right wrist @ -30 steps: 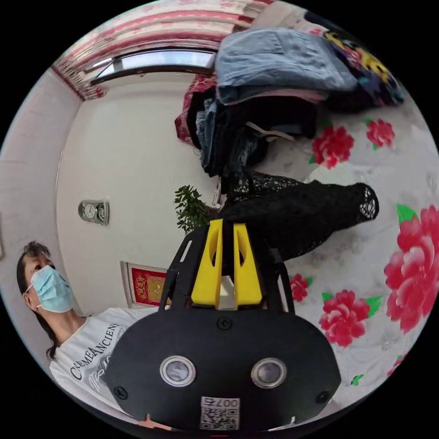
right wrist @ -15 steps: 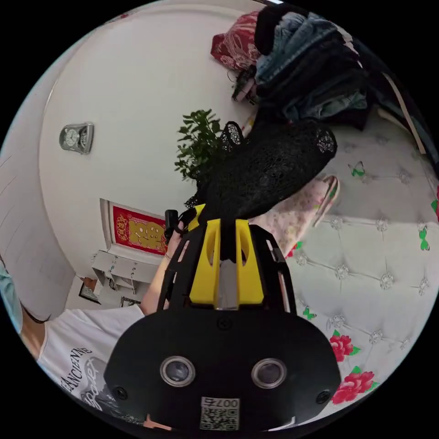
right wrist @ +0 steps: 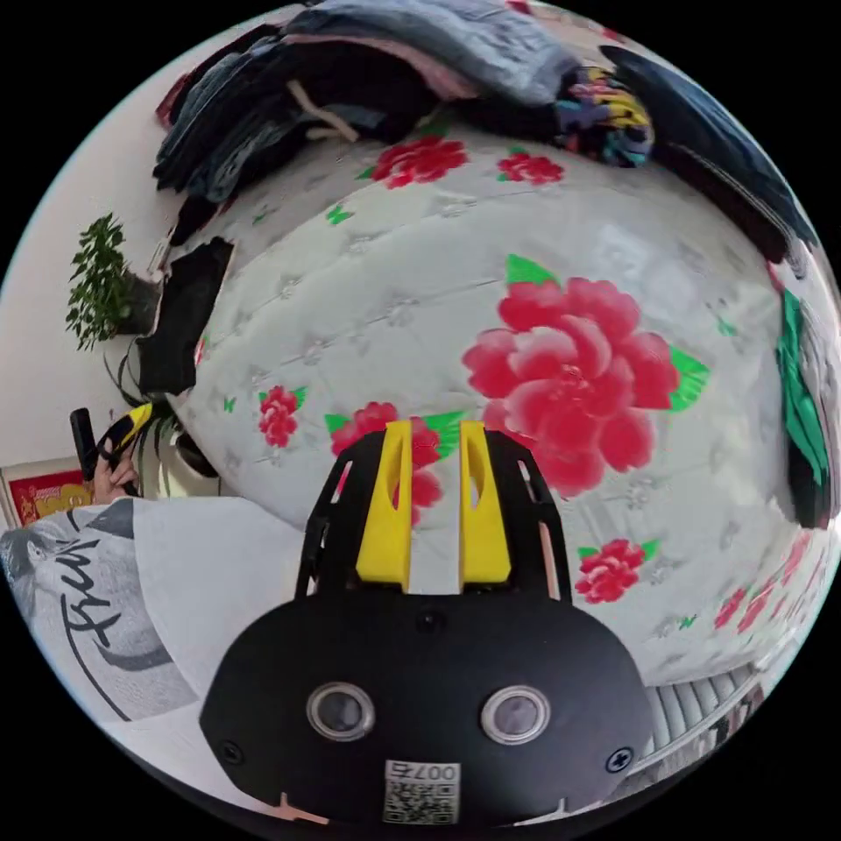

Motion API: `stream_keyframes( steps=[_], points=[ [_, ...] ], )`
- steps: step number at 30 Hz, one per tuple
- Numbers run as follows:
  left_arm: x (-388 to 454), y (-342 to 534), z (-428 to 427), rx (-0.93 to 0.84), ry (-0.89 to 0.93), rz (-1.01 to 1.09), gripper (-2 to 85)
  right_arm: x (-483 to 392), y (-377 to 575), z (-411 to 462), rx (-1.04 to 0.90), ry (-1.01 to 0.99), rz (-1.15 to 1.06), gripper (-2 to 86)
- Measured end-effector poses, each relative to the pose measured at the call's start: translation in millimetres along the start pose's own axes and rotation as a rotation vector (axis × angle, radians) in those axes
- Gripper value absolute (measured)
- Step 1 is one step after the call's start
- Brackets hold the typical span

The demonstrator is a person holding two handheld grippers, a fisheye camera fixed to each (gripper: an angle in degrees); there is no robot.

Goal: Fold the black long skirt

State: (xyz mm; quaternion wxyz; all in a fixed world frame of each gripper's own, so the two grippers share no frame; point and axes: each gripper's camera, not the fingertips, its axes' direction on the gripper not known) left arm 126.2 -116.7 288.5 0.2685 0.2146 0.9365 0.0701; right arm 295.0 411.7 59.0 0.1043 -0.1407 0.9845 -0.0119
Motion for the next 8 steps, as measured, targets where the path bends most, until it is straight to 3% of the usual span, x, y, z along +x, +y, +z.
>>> stream_keyframes(
  steps=[3,8],
  points=[
    [67,-39,98,-0.281,0.164,0.180,1.6,68,20,-44,0.169,0.089,0.241,6.8],
    [209,-59,240,-0.505,0.015,0.435,-0.8,163,51,-125,0.395,0.234,0.497,7.7]
  ],
)
